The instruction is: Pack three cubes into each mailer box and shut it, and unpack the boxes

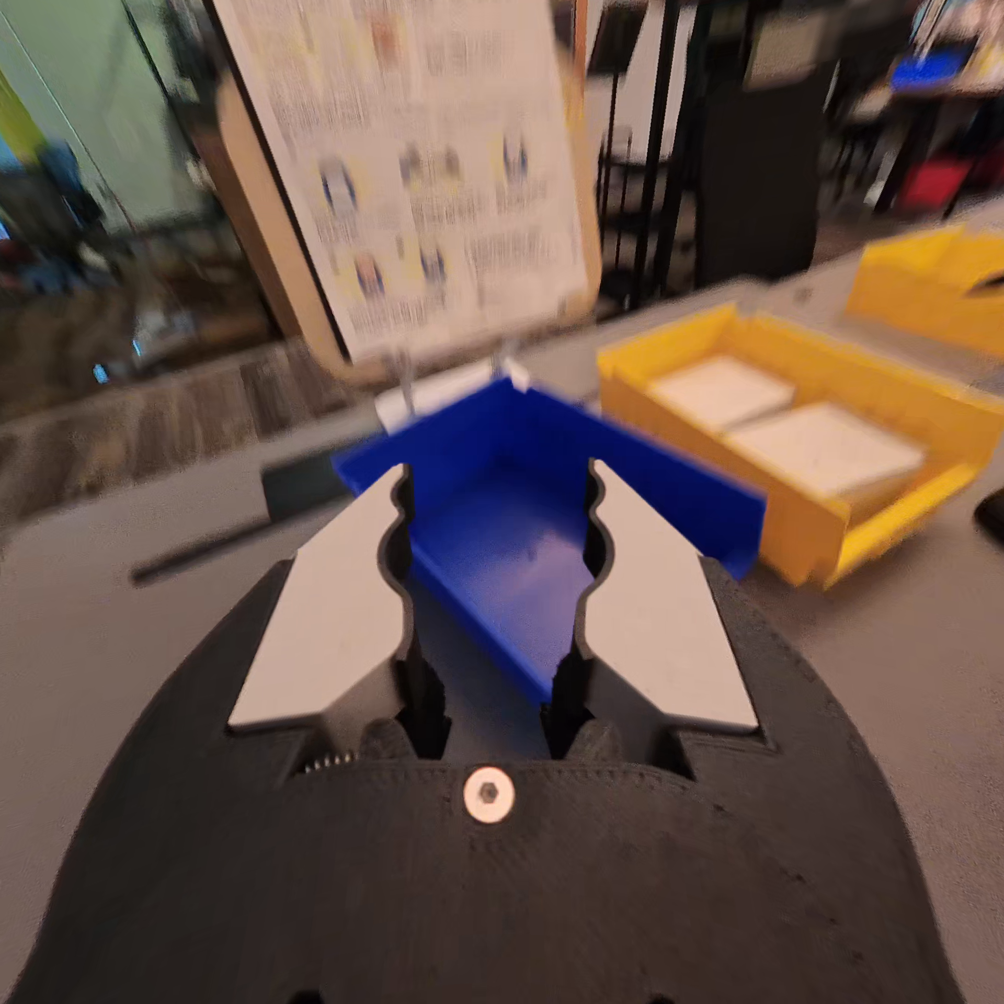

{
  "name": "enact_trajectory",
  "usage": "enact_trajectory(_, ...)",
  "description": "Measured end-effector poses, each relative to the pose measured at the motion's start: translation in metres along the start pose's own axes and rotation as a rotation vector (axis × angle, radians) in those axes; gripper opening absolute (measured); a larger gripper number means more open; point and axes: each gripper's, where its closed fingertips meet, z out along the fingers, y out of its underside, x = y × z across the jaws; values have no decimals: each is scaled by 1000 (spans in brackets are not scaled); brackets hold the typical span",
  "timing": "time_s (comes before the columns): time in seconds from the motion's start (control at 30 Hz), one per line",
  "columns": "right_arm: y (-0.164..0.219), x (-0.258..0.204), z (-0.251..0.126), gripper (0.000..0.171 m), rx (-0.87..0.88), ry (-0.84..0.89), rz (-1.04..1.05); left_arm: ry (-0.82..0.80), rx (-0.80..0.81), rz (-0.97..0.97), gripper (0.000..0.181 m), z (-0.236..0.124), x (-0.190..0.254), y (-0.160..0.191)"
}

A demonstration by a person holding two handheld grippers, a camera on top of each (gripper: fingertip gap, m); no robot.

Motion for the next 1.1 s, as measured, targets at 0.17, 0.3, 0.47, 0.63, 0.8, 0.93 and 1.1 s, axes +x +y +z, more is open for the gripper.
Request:
enact_trajectory(0.17, -55, -71, 71, 98, -166, -256, 84, 31, 350, 45, 62, -26, 14, -151)
enact_trajectory(0.3, -43, -90, 150, 85, -427, -261, 93, 46, 452, 69, 61, -29, 26, -192)
enact_trajectory(0.47, -9, -82, 221, 77, -641, -153, 71, -24, 545, 93, 34, -21, 5, -176)
enact_trajectory(0.63, 27, -85, 248, 74, -854, -157, 161, -104, 545, 63, 35, -25, -29, -174)
enact_trajectory(0.8, 55, -89, 254, 54, -1011, -182, 216, -68, 619, 23, 27, -50, -35, -178)
enact_trajectory(0.93, 63, -95, 246, 40, -1138, -185, 187, -1, 673, -7, 24, -66, -27, -184)
enact_trajectory(1.1, 70, -111, 247, 28, -1214, -203, 284, -31, 681, 19, 23, -78, -26, -184)
